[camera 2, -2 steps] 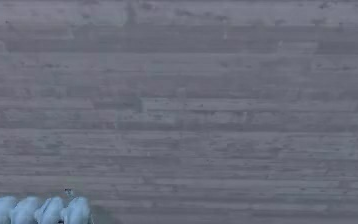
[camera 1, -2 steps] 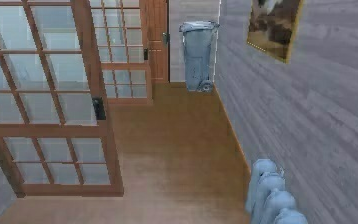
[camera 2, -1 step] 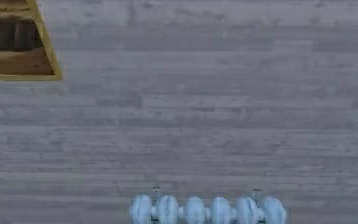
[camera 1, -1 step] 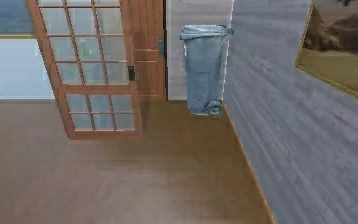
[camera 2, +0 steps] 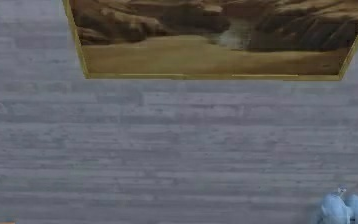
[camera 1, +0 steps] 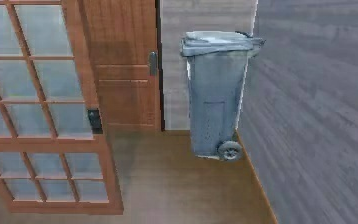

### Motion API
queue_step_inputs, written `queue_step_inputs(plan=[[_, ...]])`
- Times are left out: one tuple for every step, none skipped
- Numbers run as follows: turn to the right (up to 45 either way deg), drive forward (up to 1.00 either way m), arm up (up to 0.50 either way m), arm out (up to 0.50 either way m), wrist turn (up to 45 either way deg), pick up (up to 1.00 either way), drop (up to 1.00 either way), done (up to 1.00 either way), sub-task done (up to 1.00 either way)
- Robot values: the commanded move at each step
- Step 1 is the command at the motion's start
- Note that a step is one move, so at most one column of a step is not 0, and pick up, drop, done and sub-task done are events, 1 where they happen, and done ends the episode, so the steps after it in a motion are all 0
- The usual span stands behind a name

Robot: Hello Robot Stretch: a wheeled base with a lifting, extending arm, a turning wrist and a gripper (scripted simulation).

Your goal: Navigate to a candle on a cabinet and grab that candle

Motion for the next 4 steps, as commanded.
queue_step_inputs(plan=[[0.0, 0.95, 0.0, 0.0, 0.0, 0.0, 0.0, 0.0, 0.0], [45.0, 0.0, 0.0, 0.0, 0.0, 0.0, 0.0, 0.0, 0.0], [45.0, 0.0, 0.0, 0.0, 0.0, 0.0, 0.0, 0.0, 0.0], [45.0, 0.0, 0.0, 0.0, 0.0, 0.0, 0.0, 0.0, 0.0]])
